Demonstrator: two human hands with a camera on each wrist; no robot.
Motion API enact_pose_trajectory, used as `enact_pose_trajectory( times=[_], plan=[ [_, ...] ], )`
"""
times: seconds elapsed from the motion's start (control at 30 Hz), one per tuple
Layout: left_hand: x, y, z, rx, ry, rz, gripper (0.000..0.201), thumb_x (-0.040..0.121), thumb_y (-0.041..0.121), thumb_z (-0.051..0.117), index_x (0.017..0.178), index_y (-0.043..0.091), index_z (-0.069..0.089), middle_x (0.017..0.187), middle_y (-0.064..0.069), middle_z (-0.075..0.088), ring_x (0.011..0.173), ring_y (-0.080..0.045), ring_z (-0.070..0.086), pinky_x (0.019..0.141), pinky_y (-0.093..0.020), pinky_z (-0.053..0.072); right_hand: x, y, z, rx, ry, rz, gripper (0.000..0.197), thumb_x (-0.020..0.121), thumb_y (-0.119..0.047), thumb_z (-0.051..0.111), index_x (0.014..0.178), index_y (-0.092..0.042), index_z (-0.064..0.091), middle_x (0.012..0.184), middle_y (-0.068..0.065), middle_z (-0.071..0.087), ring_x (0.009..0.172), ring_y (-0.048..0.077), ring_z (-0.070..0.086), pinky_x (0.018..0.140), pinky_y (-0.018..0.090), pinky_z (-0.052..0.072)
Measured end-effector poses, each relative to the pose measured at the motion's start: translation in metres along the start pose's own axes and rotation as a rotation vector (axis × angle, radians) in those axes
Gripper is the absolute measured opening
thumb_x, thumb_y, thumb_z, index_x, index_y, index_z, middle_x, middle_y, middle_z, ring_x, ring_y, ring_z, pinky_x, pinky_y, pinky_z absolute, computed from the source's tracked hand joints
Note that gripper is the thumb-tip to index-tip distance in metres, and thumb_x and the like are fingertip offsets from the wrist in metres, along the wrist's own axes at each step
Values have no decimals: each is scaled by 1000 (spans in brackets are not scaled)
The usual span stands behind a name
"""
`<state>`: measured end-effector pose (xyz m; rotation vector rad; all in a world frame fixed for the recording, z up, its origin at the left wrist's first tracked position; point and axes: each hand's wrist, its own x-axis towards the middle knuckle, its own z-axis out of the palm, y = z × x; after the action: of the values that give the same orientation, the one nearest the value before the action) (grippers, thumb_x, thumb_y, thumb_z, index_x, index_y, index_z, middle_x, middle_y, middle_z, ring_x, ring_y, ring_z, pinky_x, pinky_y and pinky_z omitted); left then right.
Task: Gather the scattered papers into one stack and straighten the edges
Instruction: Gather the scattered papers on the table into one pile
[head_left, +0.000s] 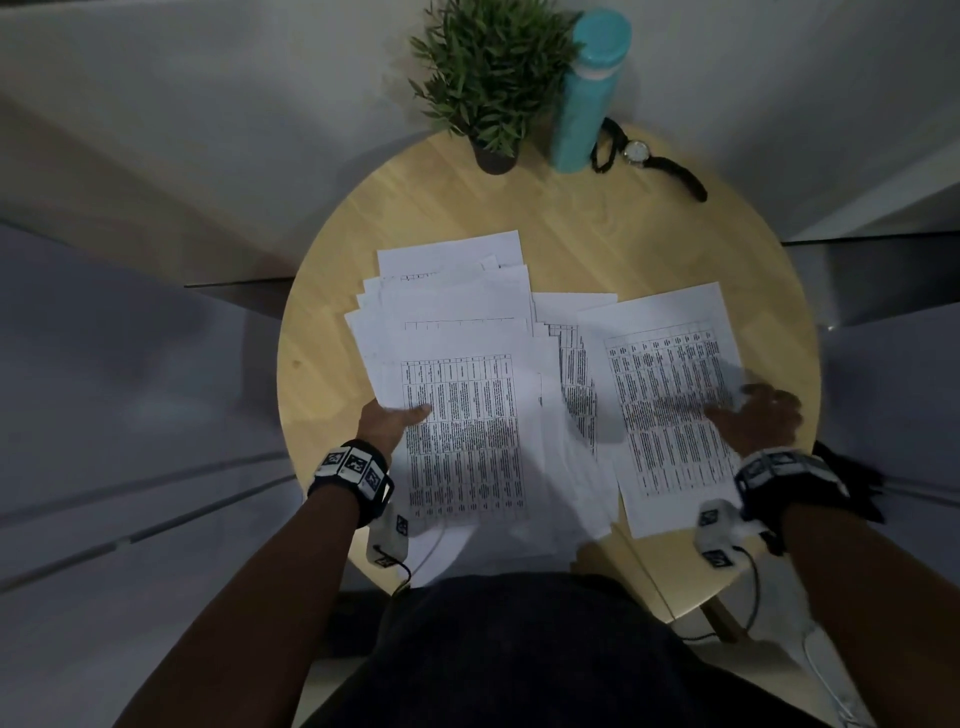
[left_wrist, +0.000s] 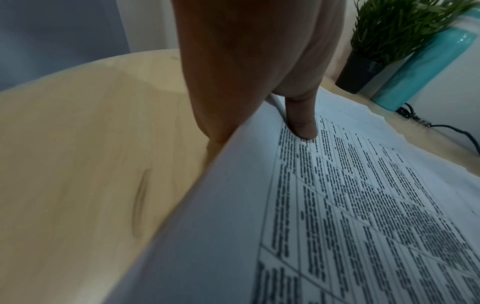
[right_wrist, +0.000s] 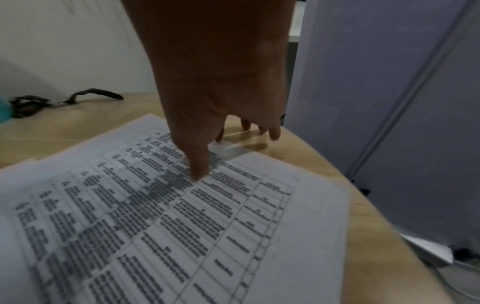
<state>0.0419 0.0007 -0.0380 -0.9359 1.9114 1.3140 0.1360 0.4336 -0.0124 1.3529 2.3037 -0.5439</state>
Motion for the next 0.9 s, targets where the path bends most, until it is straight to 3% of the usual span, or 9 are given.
enact_pose_trajectory(
  times=[0.13,0.3,0.47,0.57,0.63,0.67,0.77,0.83,0.9],
  plan=[
    [-3,-2,2,10,-3,-10,91,59,38,90,127,-10,53,142,-21,51,140,-35,38,114,-48,25,8,18,-8,-152,-61,-99,79,72,-36,82,130,1,44,137,31,31,124,49,37,104,51,32],
    [-4,-5,6,-20,24,-12,74,70,24,87,123,-14,51,138,-23,53,139,-35,39,115,-47,25,-4,-5,11,-115,-69,-290,84,71,-43,80,133,2,44,130,27,42,120,44,43,98,50,40],
    [0,-6,5,9,32,-20,49,74,22,85,101,-11,63,102,-14,65,128,-31,49,113,-46,27,-21,-33,23,29,-133,-276,85,64,-42,85,126,-1,45,120,21,60,108,37,60,88,43,51],
    [-2,-4,5,23,8,-41,36,74,22,84,90,5,56,69,1,47,83,-13,61,117,-50,23,-27,-43,24,126,-161,-290,67,69,-33,83,122,-3,54,106,12,65,89,23,60,76,29,48],
    [-2,-4,5,13,-3,-54,35,75,21,84,86,9,53,65,3,39,56,-5,52,118,-51,21,-30,-52,22,203,-191,-301,55,69,-28,82,115,-7,62,100,5,65,87,19,59,74,26,46],
    [-2,-4,4,17,-1,-61,35,75,21,84,84,11,51,65,3,37,53,-5,46,118,-50,21,-31,-55,23,243,-244,-292,50,68,-27,83,110,-7,65,100,6,68,87,20,62,73,25,47],
    [-5,-3,3,27,10,-78,37,75,20,83,75,15,46,64,4,33,56,-7,34,117,-48,22,-34,-65,24,348,-476,-263,49,65,-29,86,104,-6,68,96,9,72,85,24,68,70,26,50],
    [-8,0,3,21,12,-74,39,76,18,83,70,16,44,64,3,34,62,-10,43,117,-48,22,-34,-69,25,361,-523,-243,53,61,-30,88,105,-7,68,97,7,71,89,26,68,77,30,52],
    [-8,0,2,35,11,-70,37,75,18,83,73,14,46,66,1,42,93,-17,56,118,-48,22,-34,-72,22,362,-435,-207,54,61,-23,88,107,-5,67,100,10,71,91,26,68,72,28,52]
  ],
)
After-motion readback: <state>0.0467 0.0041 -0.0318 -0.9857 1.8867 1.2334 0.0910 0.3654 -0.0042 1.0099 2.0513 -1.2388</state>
